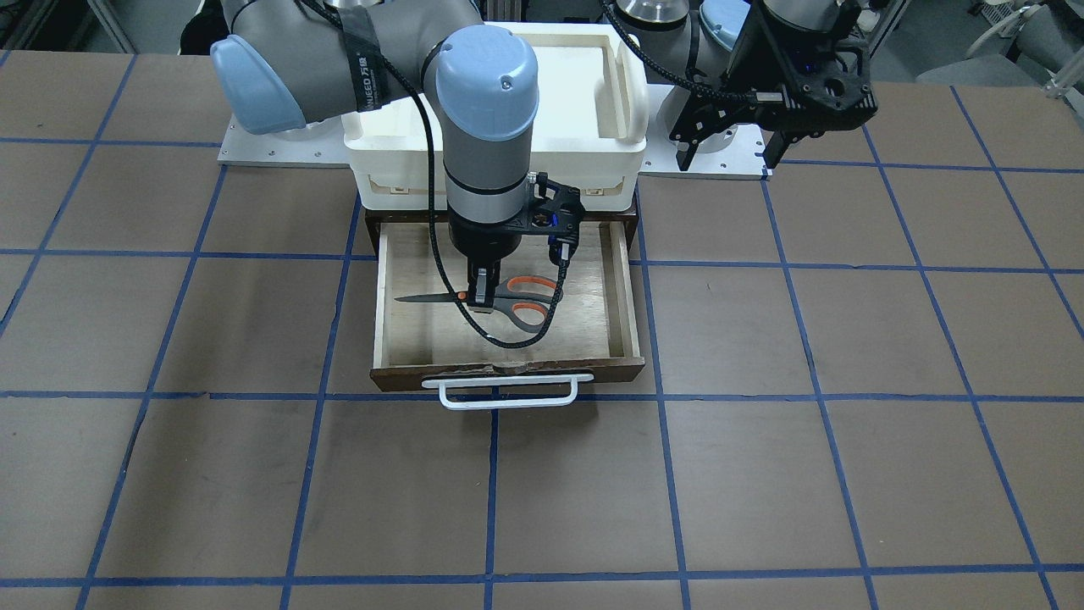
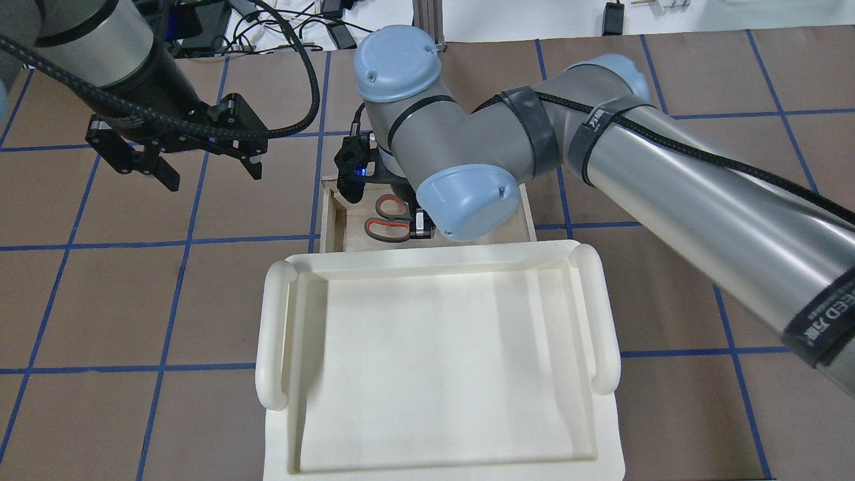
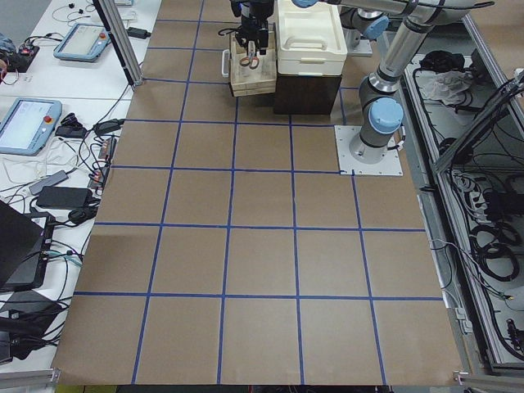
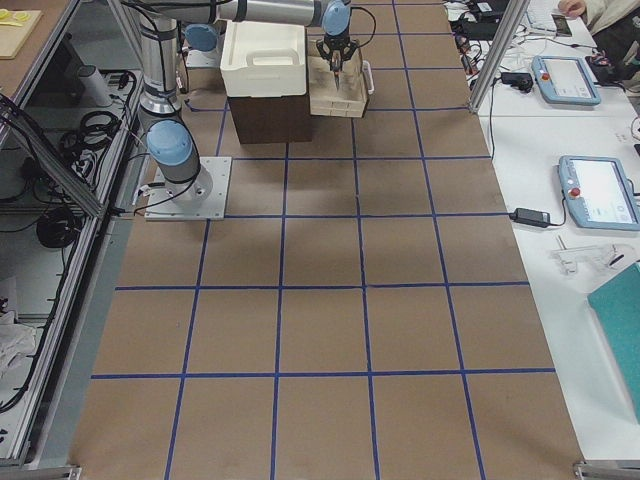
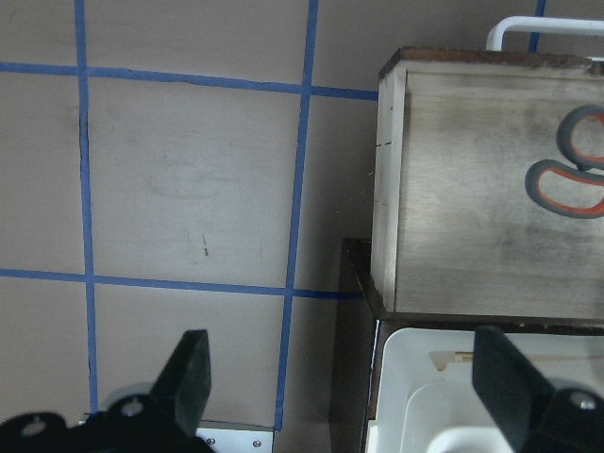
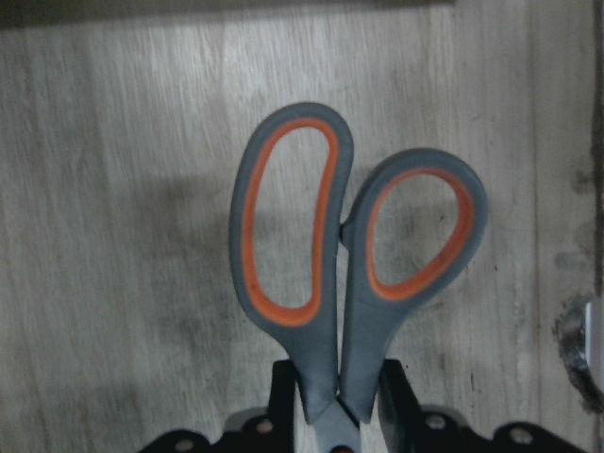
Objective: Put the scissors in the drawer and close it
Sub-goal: 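Lower the scissors into the drawer and open the right gripper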
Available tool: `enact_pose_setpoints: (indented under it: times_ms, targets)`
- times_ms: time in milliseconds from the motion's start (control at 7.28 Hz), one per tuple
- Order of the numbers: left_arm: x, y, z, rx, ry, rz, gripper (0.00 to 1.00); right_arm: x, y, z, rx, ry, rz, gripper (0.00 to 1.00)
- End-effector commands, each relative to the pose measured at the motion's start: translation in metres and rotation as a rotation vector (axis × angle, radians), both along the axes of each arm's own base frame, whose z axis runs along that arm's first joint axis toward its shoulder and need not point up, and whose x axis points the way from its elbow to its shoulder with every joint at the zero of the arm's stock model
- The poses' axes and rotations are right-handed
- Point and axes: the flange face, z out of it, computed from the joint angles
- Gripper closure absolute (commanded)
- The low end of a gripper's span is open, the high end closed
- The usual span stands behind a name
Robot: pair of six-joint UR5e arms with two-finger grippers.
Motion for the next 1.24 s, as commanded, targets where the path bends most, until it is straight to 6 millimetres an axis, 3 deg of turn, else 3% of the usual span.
enact_pose_setpoints:
  times_ms: [0, 137, 275, 412, 549, 687, 962, 1099]
  targets:
    - [0.000, 0.000, 0.000, 0.001, 0.000, 0.000, 0.00, 0.008, 0.002, -0.010, 0.010, 0.006, -0.018, 1.00]
    - [0.000, 0.000, 0.000, 0.001, 0.000, 0.000, 0.00, 0.008, 0.000, -0.010, 0.002, 0.001, -0.020, 0.47]
    - [0.000, 0.000, 0.000, 0.002, 0.000, 0.000, 0.00, 0.009, 0.000, -0.006, -0.013, -0.010, -0.021, 0.00]
    - [0.000, 0.000, 0.000, 0.002, 0.000, 0.000, 0.00, 0.005, -0.003, 0.003, -0.033, -0.010, -0.027, 0.00]
    - [0.000, 0.000, 0.000, 0.001, 0.000, 0.000, 0.00, -0.003, -0.011, 0.034, -0.087, -0.026, -0.070, 0.00]
    - [0.000, 0.000, 0.000, 0.001, 0.000, 0.000, 0.00, -0.026, -0.023, 0.062, -0.129, -0.050, -0.230, 0.00]
    - [0.001, 0.000, 0.000, 0.001, 0.000, 0.002, 0.00, -0.099, -0.058, 0.077, -0.130, -0.074, -0.606, 0.00]
    - [0.001, 0.000, 0.000, 0.001, 0.000, 0.000, 0.00, -0.131, -0.070, 0.086, -0.143, -0.078, -0.696, 0.00]
